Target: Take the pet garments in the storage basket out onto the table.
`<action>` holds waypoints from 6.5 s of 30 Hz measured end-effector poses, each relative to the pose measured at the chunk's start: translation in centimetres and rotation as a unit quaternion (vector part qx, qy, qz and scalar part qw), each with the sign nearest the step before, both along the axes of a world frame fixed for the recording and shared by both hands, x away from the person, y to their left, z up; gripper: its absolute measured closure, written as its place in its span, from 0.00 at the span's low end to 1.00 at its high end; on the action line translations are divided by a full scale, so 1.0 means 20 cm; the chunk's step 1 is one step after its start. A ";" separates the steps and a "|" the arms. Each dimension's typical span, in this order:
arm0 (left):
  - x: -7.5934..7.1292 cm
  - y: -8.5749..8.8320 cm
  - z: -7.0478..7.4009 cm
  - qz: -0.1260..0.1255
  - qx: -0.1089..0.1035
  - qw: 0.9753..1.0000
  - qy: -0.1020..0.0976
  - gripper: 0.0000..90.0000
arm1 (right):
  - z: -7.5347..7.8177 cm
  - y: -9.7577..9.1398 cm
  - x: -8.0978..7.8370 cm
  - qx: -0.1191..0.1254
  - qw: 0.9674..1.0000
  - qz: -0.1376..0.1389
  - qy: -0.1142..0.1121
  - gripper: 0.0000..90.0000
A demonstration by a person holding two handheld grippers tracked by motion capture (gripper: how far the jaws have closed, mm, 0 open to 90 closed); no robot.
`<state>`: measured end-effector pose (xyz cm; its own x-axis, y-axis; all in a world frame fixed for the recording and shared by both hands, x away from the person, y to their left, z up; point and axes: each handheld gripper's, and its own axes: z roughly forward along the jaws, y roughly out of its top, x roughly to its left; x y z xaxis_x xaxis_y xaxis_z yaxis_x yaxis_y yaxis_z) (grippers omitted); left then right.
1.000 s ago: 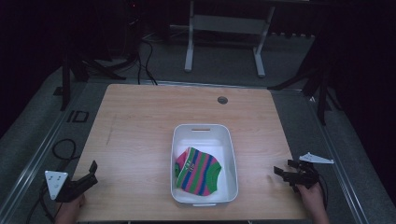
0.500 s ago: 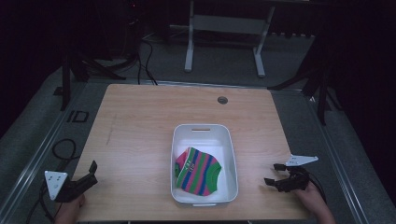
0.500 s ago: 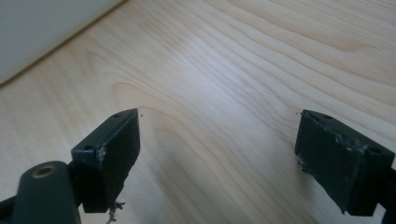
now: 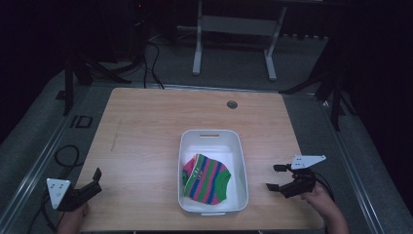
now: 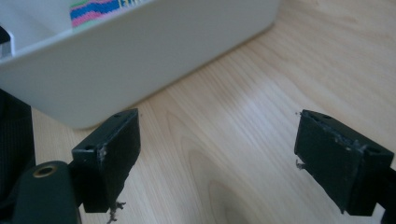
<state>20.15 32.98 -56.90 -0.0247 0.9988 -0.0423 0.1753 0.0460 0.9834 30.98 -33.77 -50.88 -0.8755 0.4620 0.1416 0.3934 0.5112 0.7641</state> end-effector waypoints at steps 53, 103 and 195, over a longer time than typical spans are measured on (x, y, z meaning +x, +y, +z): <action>0.00 0.00 0.00 -0.003 -0.004 1.000 -0.002 0.01 | 0.15 1.09 0.15 -0.164 0.963 0.214 0.007 0.14; 0.00 0.01 0.00 -0.004 -0.006 1.000 -0.002 0.01 | 0.18 1.31 0.23 -0.230 0.955 0.183 -0.036 0.79; 0.00 0.00 0.00 -0.005 -0.003 1.000 -0.002 0.01 | -0.06 0.27 0.55 -0.153 0.969 -0.190 -0.027 0.78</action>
